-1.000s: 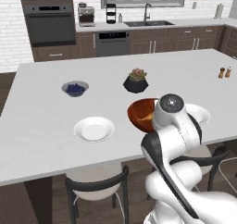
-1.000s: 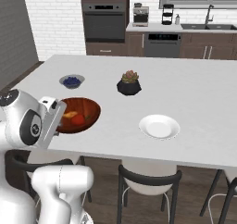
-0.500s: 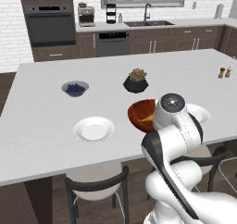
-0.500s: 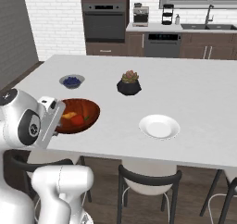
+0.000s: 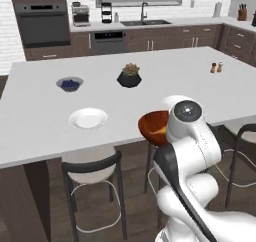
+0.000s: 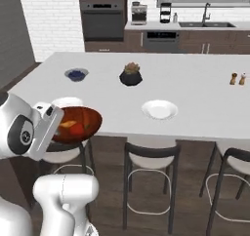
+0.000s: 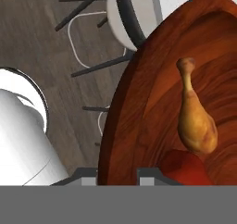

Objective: Pick the chicken drumstick and bell pepper from their plates and place them in the bowl. Then put the bowl in the fridge.

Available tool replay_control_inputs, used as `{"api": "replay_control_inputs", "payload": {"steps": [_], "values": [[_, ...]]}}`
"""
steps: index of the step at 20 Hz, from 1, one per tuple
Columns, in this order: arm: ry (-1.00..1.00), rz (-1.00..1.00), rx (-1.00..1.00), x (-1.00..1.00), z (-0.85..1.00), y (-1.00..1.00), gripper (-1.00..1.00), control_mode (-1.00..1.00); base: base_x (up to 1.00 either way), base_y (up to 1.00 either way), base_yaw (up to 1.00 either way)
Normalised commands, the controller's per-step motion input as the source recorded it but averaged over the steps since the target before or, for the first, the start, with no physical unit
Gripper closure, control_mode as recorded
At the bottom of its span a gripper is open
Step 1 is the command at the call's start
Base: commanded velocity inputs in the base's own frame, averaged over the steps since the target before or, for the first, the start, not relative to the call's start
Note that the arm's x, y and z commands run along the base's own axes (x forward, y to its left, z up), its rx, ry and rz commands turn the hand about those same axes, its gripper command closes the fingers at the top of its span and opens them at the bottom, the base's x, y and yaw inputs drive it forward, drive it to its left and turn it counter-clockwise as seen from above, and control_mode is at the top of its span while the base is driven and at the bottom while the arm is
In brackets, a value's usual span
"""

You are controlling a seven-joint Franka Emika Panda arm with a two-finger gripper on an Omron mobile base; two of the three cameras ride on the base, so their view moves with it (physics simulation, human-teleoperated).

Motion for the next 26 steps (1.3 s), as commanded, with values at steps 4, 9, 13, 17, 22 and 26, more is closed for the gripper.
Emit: {"api": "replay_control_inputs", "payload": {"steps": [4, 9, 13, 17, 22, 26], "values": [[0.00, 0.00, 0.00, 0.00, 0.00, 0.00, 1.00, 1.00, -0.23, -0.88, -0.24], [0.00, 0.00, 0.00, 0.00, 0.00, 0.00, 1.00, 1.00, 0.00, -0.94, -0.31], [0.00, 0.00, 0.00, 0.00, 0.00, 0.00, 1.00, 1.00, 0.00, -0.96, -0.35], [0.00, 0.00, 0.00, 0.00, 0.00, 0.00, 1.00, 1.00, 0.06, -0.89, -0.48], [0.00, 0.00, 0.00, 0.00, 0.00, 0.00, 1.00, 1.00, 0.16, -0.92, -0.52], [0.00, 0.00, 0.00, 0.00, 0.00, 0.00, 1.00, 1.00, 0.13, -0.90, -0.59]]}}
